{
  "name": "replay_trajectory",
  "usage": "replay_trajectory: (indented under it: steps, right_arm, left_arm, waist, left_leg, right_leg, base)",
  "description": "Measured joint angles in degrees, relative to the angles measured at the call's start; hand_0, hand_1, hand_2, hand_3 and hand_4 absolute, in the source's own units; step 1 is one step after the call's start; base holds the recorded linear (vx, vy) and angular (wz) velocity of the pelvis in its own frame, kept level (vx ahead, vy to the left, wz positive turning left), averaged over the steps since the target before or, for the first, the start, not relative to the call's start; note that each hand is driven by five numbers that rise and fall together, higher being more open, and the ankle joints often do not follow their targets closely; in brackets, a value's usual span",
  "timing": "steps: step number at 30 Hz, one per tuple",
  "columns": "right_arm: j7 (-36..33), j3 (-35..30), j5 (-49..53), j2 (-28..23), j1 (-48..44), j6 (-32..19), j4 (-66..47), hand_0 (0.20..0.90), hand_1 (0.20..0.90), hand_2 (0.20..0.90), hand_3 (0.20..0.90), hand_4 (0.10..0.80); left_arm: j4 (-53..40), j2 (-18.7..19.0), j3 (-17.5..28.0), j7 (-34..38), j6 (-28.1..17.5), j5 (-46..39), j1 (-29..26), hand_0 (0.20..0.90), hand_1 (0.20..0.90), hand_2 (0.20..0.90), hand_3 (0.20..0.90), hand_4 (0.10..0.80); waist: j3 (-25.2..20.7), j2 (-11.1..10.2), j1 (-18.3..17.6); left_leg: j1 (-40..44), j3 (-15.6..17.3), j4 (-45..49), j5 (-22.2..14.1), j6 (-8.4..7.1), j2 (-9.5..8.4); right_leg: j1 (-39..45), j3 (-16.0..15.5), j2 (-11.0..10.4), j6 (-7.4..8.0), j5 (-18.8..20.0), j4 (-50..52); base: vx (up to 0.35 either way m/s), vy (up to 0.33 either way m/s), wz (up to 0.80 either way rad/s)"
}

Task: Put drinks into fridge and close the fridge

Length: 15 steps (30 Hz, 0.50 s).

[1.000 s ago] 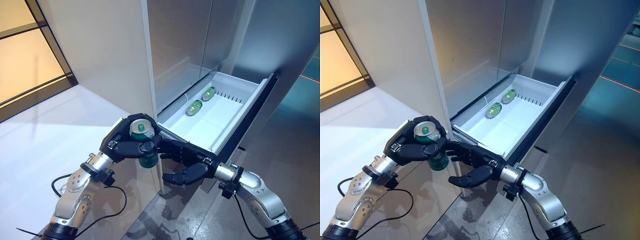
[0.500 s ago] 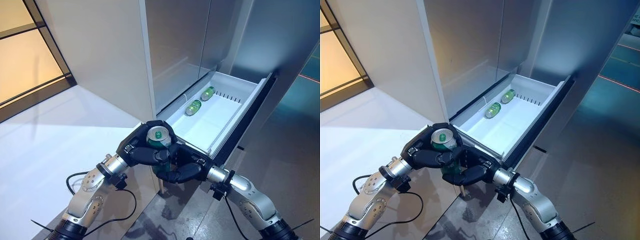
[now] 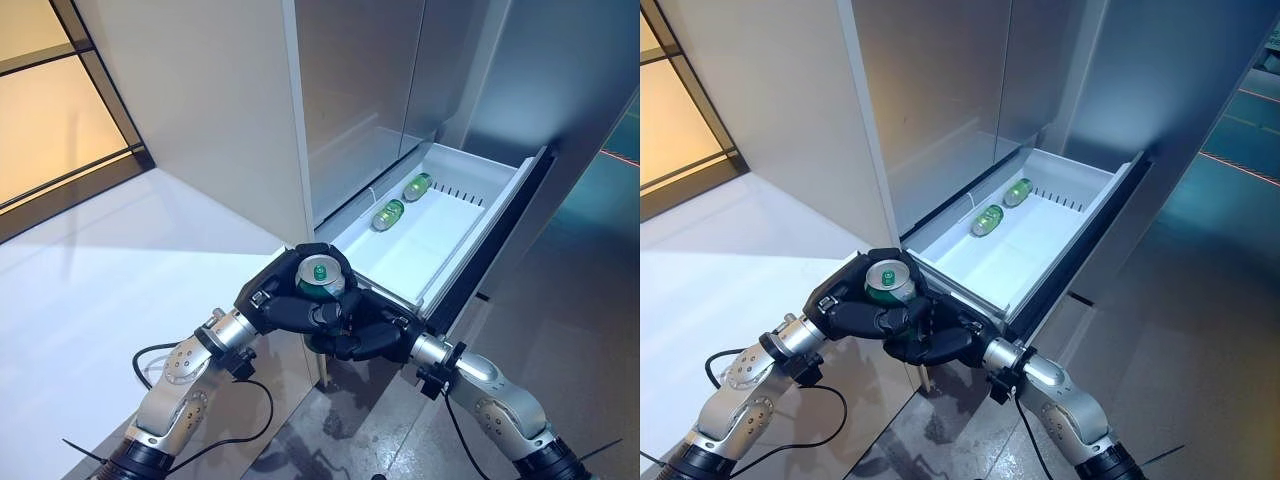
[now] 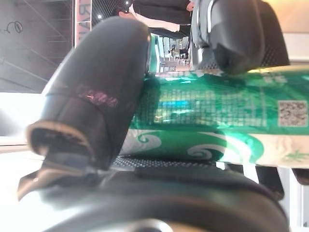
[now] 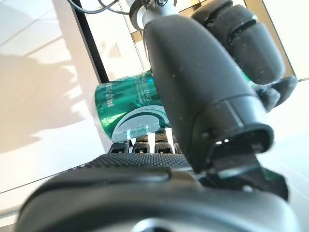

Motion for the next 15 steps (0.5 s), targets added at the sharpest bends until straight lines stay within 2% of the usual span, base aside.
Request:
replay_trajectory:
  steps: [4,11,15]
  right_arm:
    - [0.0,1.1,0.0,-0.1,-0.1,0.0,0.0,0.900,0.900,0.900,0.900,0.800]
    - [-1.3,1.7,-0.3,-0.1,-0.1,-1.3,0.1,0.900,0.900,0.900,0.900,0.800]
    - [-2.9,1.9,-3.2,0.1,-0.2,-3.7,0.0,0.900,0.900,0.900,0.900,0.800]
  left_arm:
    - [0.0,0.0,-2.4,-1.9,0.3,-0.1,0.0,0.300,0.300,0.300,0.200,0.100]
    - [0.0,-0.3,-2.3,-0.8,0.6,-0.6,0.0,0.300,0.300,0.300,0.200,0.100]
    - [-0.3,-2.1,-2.3,1.7,0.6,-0.5,0.0,0.300,0.300,0.300,0.200,0.100]
  waist:
    - [0.0,0.0,-0.1]
    - [0.0,0.0,-0.7]
    - [0.0,0.0,-0.9]
  left_leg:
    - [0.0,0.0,0.0,0.0,0.00,-0.03]
    - [0.2,0.1,0.0,0.0,0.00,0.00]
    - [0.2,0.1,0.0,0.0,0.01,-0.04]
  right_leg:
    - [0.0,0.1,0.0,0.00,0.0,0.0]
    - [0.1,0.2,0.0,-0.02,0.0,0.0]
    - [0.0,0.2,0.0,-0.01,0.0,0.0]
  base:
    - [0.000,0.000,0.00]
    - [0.000,0.000,0.00]
    - [0.000,0.000,0.00]
